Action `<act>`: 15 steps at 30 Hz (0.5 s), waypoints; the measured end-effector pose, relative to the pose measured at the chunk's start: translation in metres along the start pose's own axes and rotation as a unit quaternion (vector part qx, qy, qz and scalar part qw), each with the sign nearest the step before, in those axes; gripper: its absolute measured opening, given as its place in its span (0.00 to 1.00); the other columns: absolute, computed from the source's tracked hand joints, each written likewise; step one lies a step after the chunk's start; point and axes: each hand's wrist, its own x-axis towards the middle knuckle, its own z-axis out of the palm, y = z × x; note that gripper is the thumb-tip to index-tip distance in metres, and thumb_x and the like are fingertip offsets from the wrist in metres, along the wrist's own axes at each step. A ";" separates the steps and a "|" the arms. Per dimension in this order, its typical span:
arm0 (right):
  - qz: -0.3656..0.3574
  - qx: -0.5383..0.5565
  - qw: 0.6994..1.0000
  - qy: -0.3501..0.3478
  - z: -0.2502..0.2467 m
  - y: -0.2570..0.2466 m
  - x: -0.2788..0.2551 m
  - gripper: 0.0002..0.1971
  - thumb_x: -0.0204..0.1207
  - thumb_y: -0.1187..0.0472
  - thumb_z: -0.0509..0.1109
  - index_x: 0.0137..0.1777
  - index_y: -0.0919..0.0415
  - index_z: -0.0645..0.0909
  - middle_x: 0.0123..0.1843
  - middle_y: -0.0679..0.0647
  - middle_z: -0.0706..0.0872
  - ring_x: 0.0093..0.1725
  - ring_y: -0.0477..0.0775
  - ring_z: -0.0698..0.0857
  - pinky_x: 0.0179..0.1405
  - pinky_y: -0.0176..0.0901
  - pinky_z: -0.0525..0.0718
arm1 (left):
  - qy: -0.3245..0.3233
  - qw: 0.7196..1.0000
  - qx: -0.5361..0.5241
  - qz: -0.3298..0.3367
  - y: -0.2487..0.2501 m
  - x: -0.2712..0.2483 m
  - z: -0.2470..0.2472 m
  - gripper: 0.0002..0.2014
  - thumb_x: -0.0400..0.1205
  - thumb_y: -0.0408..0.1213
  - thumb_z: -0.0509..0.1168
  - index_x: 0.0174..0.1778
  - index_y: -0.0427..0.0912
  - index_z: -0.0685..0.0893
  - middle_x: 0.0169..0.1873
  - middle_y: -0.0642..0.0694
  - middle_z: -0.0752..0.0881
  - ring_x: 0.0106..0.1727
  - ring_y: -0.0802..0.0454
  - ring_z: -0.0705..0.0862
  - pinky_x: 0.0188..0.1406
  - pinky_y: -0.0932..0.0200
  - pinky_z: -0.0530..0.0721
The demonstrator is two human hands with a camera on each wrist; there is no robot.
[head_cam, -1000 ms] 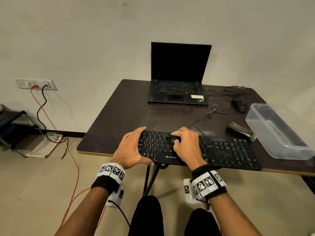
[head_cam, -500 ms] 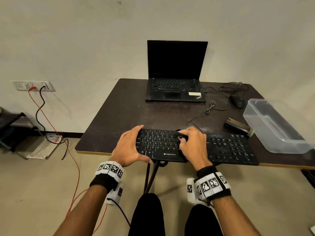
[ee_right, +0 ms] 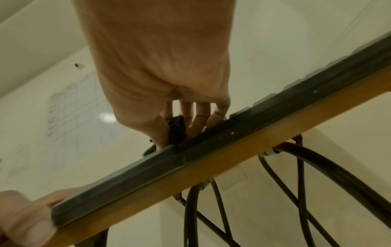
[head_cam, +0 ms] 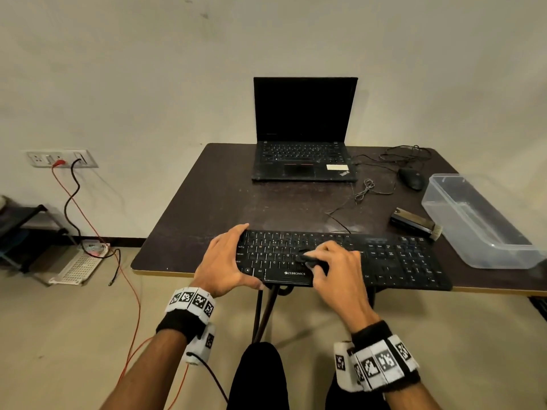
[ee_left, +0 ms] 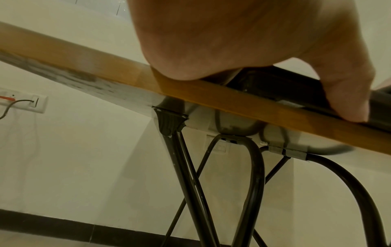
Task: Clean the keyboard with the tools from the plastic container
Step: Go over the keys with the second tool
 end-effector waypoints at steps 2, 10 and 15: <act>0.039 -0.008 0.999 0.027 -0.001 0.001 0.011 0.16 0.77 0.69 0.78 0.57 0.48 0.94 0.51 0.41 0.86 0.50 0.43 0.84 0.58 0.48 0.69 | -0.004 1.000 0.005 -0.004 0.000 0.000 -0.001 0.69 0.50 0.63 0.88 0.87 0.57 0.60 0.76 0.61 0.73 0.80 0.51 0.65 0.80 0.40 0.70; -0.004 0.019 0.999 -0.025 -0.001 -0.013 -0.018 0.16 0.78 0.69 0.76 0.58 0.48 0.94 0.50 0.40 0.85 0.47 0.42 0.80 0.56 0.45 0.71 | 0.003 1.000 0.007 0.005 -0.001 0.001 -0.001 0.69 0.50 0.62 0.88 0.87 0.56 0.60 0.74 0.64 0.71 0.79 0.52 0.65 0.81 0.40 0.70; -0.025 0.006 0.998 -0.064 0.009 -0.030 -0.015 0.17 0.80 0.69 0.74 0.61 0.49 0.93 0.52 0.41 0.83 0.51 0.45 0.82 0.57 0.43 0.70 | 0.001 1.000 0.013 0.008 -0.001 0.001 0.000 0.68 0.50 0.63 0.87 0.87 0.55 0.61 0.73 0.63 0.71 0.78 0.51 0.66 0.81 0.39 0.71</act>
